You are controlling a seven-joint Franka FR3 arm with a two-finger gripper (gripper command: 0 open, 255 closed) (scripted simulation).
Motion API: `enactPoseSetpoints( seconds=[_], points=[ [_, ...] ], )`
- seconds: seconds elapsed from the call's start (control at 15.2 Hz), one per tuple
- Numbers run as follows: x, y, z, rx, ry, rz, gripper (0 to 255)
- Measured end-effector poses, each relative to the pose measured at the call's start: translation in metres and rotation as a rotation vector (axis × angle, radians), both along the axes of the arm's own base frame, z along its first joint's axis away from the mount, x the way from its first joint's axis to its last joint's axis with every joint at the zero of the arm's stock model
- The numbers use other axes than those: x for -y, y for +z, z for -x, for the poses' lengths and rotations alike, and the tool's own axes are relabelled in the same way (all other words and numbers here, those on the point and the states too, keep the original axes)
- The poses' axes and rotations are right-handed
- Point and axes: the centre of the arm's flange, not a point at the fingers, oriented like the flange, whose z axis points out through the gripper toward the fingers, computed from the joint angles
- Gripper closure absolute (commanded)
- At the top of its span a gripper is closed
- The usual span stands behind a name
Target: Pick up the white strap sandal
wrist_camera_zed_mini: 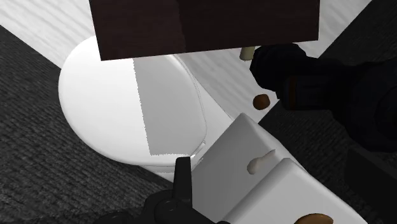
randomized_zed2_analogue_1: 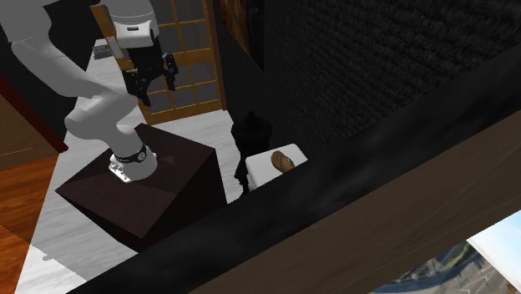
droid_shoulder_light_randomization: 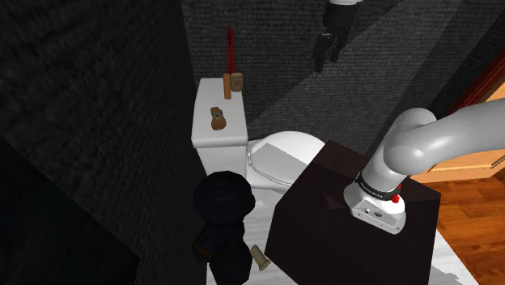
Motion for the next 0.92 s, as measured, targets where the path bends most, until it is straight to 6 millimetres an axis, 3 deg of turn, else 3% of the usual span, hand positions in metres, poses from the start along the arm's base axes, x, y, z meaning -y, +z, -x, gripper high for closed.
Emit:
enactPoseSetpoints(
  seconds=[0.2, 0.33, 0.92],
  points=[
    [-0.005, -0.008, -0.013, -0.006, -0.003, -0.004, 0],
    [-0.005, -0.018, -0.033, -0.014, -0.008, -0.010, 0],
    [-0.040, -0.079, -0.136, -0.054, -0.031, -0.043, 0]
  ],
)
